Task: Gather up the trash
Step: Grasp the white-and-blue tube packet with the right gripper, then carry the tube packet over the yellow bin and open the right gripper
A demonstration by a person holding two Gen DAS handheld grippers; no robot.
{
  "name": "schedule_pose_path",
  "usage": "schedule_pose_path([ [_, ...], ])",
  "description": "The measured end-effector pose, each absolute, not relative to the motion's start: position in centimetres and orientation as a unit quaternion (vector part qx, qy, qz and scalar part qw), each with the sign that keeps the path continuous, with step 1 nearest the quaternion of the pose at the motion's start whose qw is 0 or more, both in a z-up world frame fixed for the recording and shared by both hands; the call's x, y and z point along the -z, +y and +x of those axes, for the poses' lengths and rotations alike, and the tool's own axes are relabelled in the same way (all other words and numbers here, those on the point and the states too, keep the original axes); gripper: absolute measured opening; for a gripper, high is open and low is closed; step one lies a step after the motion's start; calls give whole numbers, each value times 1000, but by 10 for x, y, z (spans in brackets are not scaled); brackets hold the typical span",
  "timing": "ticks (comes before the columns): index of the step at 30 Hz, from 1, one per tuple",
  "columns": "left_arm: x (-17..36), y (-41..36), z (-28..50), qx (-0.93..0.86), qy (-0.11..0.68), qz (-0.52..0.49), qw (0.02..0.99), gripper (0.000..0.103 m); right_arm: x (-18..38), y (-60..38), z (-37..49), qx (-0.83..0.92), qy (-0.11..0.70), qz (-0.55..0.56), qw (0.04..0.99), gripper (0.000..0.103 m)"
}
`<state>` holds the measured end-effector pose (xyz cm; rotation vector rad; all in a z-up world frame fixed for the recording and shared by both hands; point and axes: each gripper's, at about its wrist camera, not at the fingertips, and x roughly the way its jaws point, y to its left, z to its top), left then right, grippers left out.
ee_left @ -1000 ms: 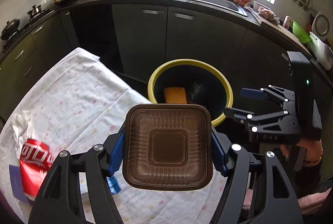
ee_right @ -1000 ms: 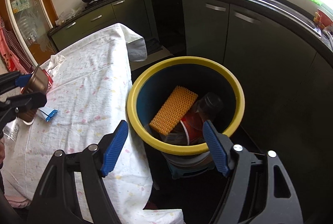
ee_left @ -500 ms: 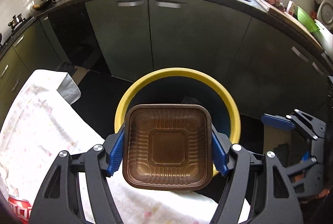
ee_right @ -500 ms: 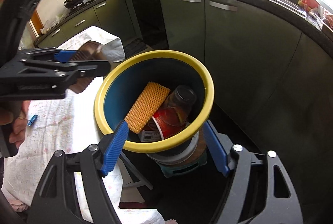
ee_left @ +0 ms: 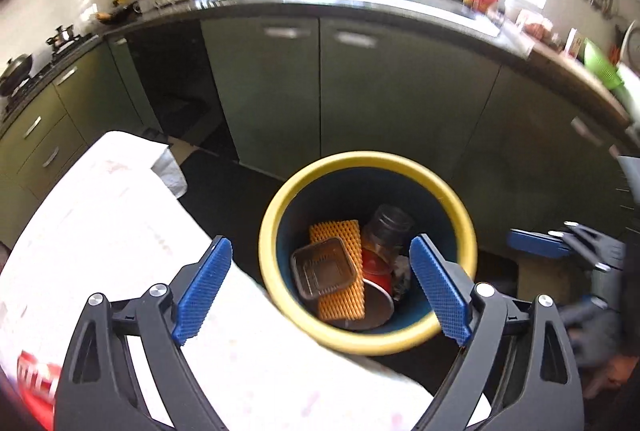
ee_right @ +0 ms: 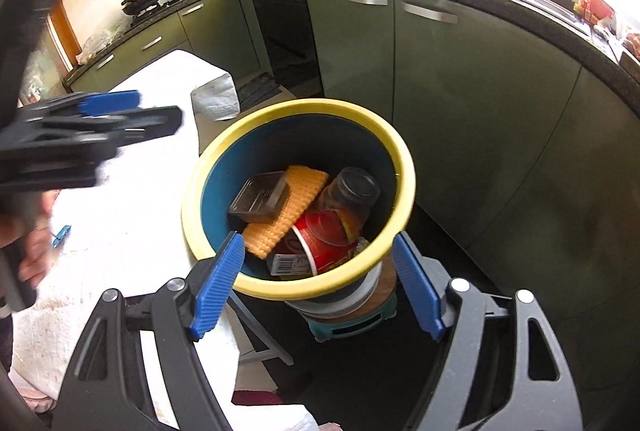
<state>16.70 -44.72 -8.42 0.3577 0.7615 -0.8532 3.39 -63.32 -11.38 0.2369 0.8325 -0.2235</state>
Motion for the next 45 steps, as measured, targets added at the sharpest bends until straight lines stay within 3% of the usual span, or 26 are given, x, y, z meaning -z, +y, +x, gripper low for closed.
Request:
schedule_pose_path([
  [4,58,-380,135,383,324,145,853,98,111,-618,40,93,405,103,904,72],
  [17,63,-132,71,253,345,59,902,98,96,-485,90,-116,429,13,896,72],
  [27,83,-78,56,214,354,39,910,98,106,-353,134,-308,443,-147,829,71],
  [33,84,-74,48,215,352,33,910,98,119,-328,167,-338,475,-183,792,64],
  [39,86,-71,49,216,355,28,909,98,127,-321,166,-332,484,-216,780,47],
  [43,88,-71,50,216,359,25,908,98,125,-329,161,-322,486,-202,787,29],
  [45,90,-71,51,215,361,27,907,98,124,-335,154,-321,488,-193,788,27],
])
